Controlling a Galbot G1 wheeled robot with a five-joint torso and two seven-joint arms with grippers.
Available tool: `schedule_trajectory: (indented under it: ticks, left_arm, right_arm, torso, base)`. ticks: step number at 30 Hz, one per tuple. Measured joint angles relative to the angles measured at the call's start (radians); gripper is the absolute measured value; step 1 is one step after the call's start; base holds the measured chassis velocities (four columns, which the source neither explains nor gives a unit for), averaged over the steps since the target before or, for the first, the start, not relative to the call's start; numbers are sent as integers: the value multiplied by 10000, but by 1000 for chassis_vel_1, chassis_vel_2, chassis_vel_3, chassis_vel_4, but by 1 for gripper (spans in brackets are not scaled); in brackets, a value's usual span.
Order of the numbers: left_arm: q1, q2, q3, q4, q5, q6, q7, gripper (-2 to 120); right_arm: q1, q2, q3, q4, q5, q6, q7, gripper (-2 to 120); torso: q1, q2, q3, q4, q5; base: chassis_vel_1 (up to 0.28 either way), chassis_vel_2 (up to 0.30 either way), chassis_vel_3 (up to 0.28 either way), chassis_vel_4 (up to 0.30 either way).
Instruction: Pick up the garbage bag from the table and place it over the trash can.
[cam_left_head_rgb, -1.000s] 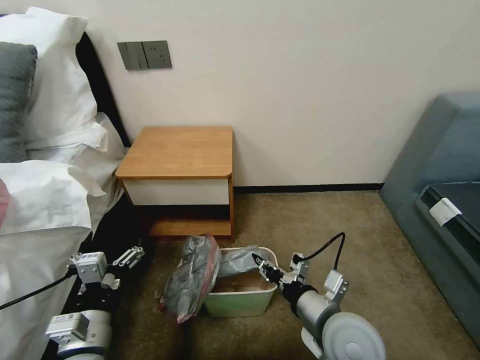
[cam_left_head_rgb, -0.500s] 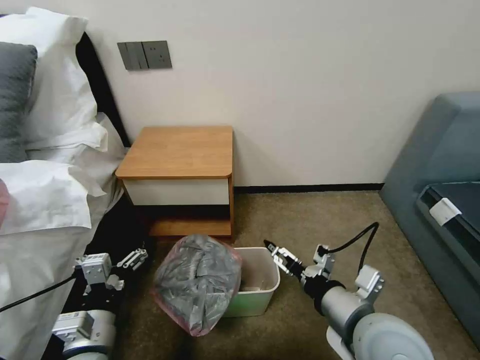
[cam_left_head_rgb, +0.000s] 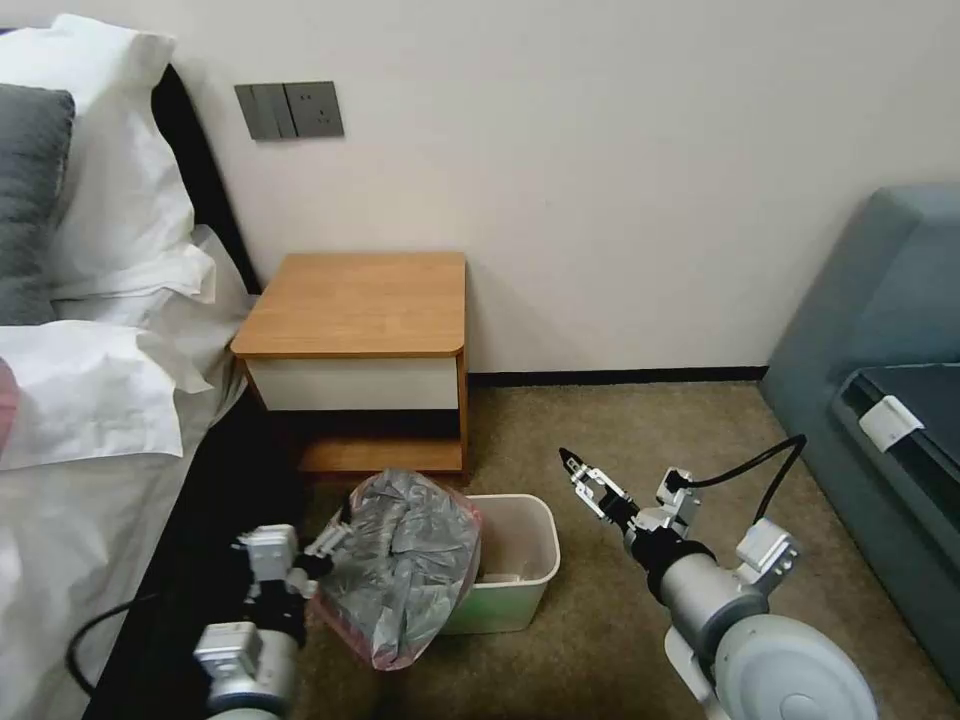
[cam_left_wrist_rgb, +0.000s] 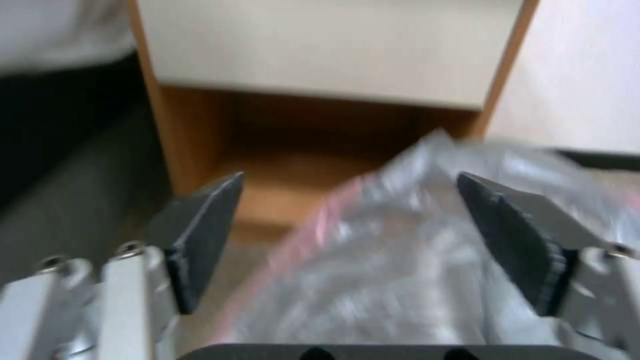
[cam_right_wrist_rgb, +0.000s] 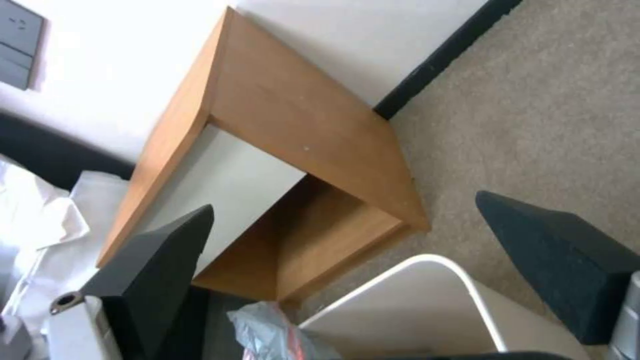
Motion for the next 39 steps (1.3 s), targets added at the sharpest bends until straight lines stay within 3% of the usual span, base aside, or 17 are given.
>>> schedule_trajectory:
  ticks: [4,12,16,28,39]
  left_arm:
    - [-66,0,203,364,-260,380,-271,66]
    - [-94,-11,135,386,-1134,762,-585,64]
    - [-68,-7,-94,90,-2374,1144,-881,66]
    - [-315,77,-496,151,-4176,2121,-1188,65]
    - [-536,83,-535,389,-4632,2475,-1218,59]
  right_arm:
    - [-52,52,1,-103,-128,69,-65,100]
    - [-101,96,-40,-269,-393,165,-179,100]
    - [-98,110,-176,-399,-567,243,-257,100]
    - [-89,179,-311,-684,-839,364,-372,100]
    - [-67,198,-382,-812,-981,454,-413,100]
  torso:
    - [0,-1,0,0,0]
    - [0,0,0,0,0]
    - [0,0,0,0,-1]
    - [0,0,0,0,-1]
    - [0,-1,0,1,-1]
  base:
    - [0,0,0,0]
    - [0,0,0,0]
    - [0,0,0,0]
    - [0,0,0,0]
    - [0,0,0,0]
